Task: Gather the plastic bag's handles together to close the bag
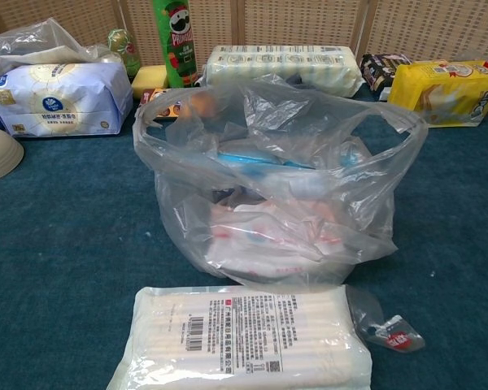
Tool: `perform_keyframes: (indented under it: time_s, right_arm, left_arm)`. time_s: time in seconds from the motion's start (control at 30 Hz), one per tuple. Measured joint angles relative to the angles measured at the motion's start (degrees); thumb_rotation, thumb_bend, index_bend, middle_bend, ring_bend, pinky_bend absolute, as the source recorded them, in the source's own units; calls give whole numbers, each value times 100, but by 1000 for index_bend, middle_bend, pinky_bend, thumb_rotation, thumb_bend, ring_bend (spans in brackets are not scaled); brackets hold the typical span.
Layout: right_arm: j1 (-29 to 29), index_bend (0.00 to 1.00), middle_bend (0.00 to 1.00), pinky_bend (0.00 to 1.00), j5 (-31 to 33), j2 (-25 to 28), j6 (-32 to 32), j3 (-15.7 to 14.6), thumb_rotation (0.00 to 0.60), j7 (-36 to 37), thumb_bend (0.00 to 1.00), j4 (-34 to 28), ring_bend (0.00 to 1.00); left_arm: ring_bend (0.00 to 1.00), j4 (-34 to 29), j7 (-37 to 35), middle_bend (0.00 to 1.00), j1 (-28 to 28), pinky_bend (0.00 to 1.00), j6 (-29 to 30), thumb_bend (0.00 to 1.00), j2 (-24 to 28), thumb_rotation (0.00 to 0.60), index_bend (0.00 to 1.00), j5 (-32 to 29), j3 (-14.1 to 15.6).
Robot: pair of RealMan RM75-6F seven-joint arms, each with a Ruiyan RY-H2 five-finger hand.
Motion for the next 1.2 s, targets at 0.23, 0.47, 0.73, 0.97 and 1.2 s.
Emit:
perform_keyframes:
  time_s: [0.23, 0.47, 0.73, 0.97, 1.2]
  right_arm:
    - [499, 343, 319, 182, 93, -54, -696, 29, 245, -18, 92, -43, 238]
    - [820, 344, 319, 182, 346, -269, -1092, 123, 237, -203, 91, -38, 237]
    - [1212, 342, 319, 183, 749, -477, -1667, 244, 245, -381, 86, -172, 235]
    - [1561, 332, 322, 183, 1176, -667, -2066, 440, 240, -226, 82, -441, 233]
    - [1738, 330, 329, 182, 1528, -772, -2302, 603, 243, 74, 81, -612, 237]
  left_arm:
    - [249, -167, 72, 264, -33, 293, -42, 174, 103, 524, 278, 61, 17]
    - [250, -218, 46, 264, -61, 293, -44, 173, 130, 525, 278, 138, 24]
    - [250, -113, -53, 264, -113, 293, -117, 174, 80, 524, 278, 148, 27]
    - [249, -36, -61, 264, -183, 293, -266, 174, 7, 523, 277, 89, 35]
    - [249, -4, 115, 264, -247, 275, -372, 174, -40, 524, 278, 13, 19]
